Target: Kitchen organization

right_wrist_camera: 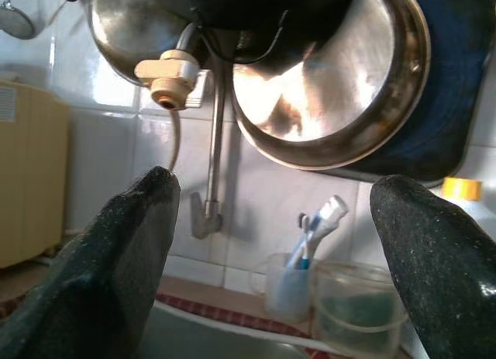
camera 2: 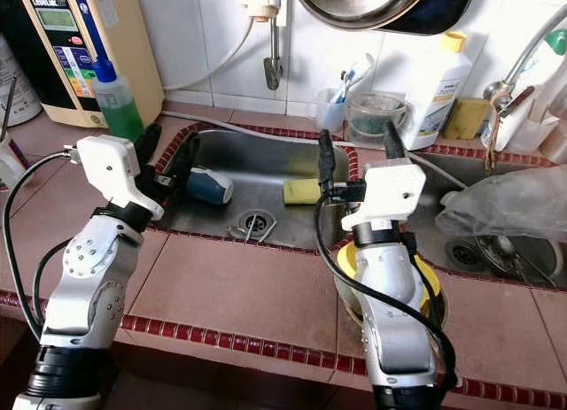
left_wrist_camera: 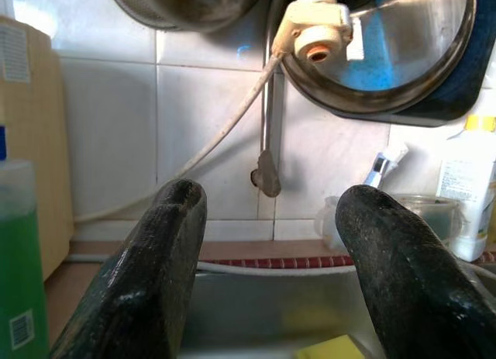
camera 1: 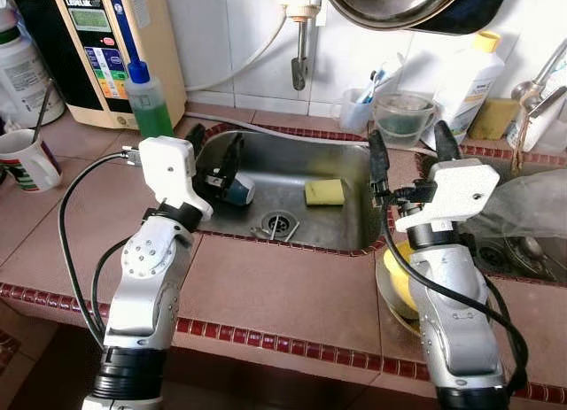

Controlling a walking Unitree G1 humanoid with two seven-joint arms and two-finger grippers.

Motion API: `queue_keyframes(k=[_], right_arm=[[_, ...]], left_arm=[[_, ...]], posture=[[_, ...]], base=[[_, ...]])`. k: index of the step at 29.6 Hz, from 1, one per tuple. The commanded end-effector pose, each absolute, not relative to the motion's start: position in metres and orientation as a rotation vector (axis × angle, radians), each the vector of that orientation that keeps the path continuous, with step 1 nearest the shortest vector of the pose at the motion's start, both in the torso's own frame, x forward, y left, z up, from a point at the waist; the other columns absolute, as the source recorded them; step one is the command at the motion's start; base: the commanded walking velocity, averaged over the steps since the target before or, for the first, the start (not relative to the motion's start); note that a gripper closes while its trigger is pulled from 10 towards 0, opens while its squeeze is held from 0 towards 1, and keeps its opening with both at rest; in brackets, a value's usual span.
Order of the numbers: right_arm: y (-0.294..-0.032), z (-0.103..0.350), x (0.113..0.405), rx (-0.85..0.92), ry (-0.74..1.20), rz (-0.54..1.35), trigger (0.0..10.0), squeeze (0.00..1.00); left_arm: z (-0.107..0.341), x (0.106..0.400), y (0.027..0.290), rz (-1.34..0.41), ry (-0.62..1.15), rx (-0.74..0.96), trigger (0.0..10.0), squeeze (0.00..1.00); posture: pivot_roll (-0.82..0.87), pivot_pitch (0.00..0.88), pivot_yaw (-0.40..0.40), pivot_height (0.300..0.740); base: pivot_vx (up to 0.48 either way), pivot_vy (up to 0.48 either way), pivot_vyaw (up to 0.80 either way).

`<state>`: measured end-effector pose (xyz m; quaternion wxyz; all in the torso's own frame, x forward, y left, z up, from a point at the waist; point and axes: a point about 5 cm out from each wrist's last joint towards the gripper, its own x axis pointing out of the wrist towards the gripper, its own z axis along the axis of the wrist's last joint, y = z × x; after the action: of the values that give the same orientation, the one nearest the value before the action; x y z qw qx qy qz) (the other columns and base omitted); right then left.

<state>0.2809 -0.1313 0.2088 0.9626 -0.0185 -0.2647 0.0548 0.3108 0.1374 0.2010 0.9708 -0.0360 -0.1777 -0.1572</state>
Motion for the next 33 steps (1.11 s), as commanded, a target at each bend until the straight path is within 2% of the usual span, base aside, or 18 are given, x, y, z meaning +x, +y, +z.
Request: queue_keyframes(k=[1,33], right_arm=[[-0.1304,0.2140,0.2784,-0.034,-0.556,0.119,10.0,0.00],[-0.1307,0.2172,0.2784,-0.032,-0.546,0.113,10.0,0.00]], left_arm=[[0.2039,0.3087,0.1392,-0.315,-0.366,-0.069,10.0,0.00],[0.2056,0.3098,0.1364,-0.312,-0.356,-0.083,10.0,0.00]], posture=[[-0.10,0.031,0.015,0.740],[-0.10,0.057,0.009,0.740]], base=[[0.000,-0.281,0.00],[0.000,-0.400,0.00]])
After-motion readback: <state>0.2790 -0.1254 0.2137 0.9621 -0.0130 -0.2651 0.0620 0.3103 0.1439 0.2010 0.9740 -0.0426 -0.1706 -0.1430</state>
